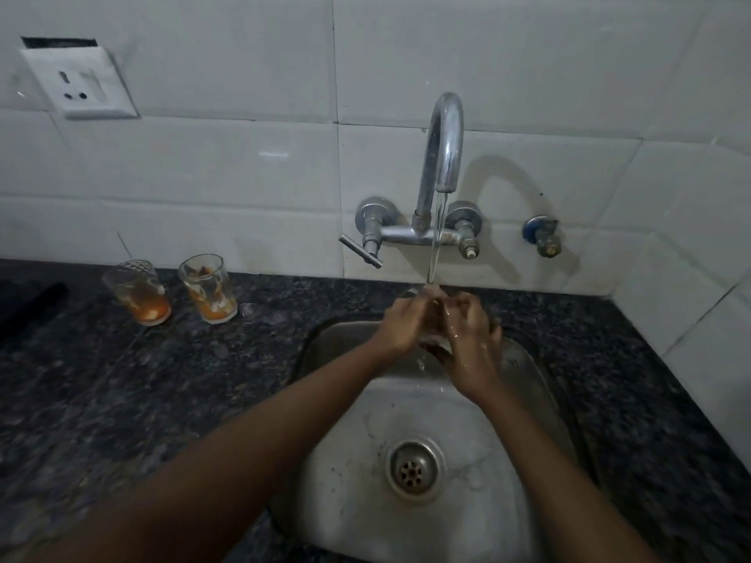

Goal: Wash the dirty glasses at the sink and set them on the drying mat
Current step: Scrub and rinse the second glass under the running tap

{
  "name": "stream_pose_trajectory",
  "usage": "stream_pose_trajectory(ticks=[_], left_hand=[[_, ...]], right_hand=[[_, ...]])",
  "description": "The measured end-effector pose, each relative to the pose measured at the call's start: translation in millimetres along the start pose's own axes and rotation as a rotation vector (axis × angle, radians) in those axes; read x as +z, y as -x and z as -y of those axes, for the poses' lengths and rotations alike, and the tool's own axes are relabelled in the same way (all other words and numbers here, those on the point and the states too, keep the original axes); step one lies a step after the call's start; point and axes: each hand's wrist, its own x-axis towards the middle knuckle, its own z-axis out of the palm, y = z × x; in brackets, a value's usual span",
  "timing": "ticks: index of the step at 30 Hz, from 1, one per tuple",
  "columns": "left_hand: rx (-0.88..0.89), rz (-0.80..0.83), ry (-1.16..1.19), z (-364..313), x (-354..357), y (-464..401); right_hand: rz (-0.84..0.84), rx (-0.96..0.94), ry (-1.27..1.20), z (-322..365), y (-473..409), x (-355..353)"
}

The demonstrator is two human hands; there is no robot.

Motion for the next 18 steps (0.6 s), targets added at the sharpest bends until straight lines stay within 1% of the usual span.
stream_pose_trajectory(ticks=[1,2,3,4,5,6,7,8,10,11,12,13,15,16,17,18], left_hand=[[-0.008,-0.16,-0.045,-0.4,7.0,-0.3],[-0.002,-0.296,-0.164,-0.4,12.7,-0.9],[0.018,-0.382,-0.31,0.8,16.8,-1.5],[0.056,-0.431,-0.422,3.1,18.8,-1.5],[0.102,-0.444,-0.472,5.5,18.7,-1.5],[0.148,-0.433,-0.486,7.1,17.1,-1.5],[0.184,-0.416,-0.482,7.7,13.2,-2.6],[0.208,-0.38,-0.466,6.9,8.4,-4.0],[0.228,-0.233,-0.359,3.1,-0.5,-5.7],[0.233,-0.142,-0.271,0.9,-2.8,-5.6],[0.235,-0.075,-0.17,-0.7,-4.3,-6.0],[0.226,-0.04,-0.073,-0.4,-5.4,-7.2],[0.189,-0.07,0.044,3.1,-6.7,-11.3],[0.177,-0.108,0.053,4.7,-5.9,-14.1],[0.172,-0.15,0.031,6.4,-4.4,-16.8],[0.17,-0.198,-0.019,8.3,-2.6,-20.2]], right_hand=[[-0.036,0.024,-0.006,7.5,3.8,3.9],[-0.076,0.046,-0.038,14.9,7.7,8.1],[-0.105,0.057,-0.081,20.1,10.8,12.2],[-0.11,0.053,-0.104,22.9,13.9,14.9],[-0.083,0.026,-0.103,22.3,15.4,15.7],[-0.027,-0.013,-0.107,18.4,15.4,14.0],[0.053,-0.039,-0.165,12.4,12.3,10.4],[0.17,-0.03,-0.318,7.1,7.3,3.3],[0.43,0.045,-0.787,-1.4,-1.7,-13.4],[0.512,0.089,-0.945,-5.4,-4.4,-20.2],[0.582,0.156,-1.047,-9.7,-6.2,-25.7],[0.644,0.245,-1.15,-12.9,-6.7,-31.2],[0.718,0.416,-1.346,-11.6,-5.3,-38.3],[0.699,0.45,-1.352,-9.0,-4.2,-39.4],[0.642,0.44,-1.237,-3.0,-4.2,-37.4],[0.555,0.406,-1.024,6.6,-4.3,-35.6]])
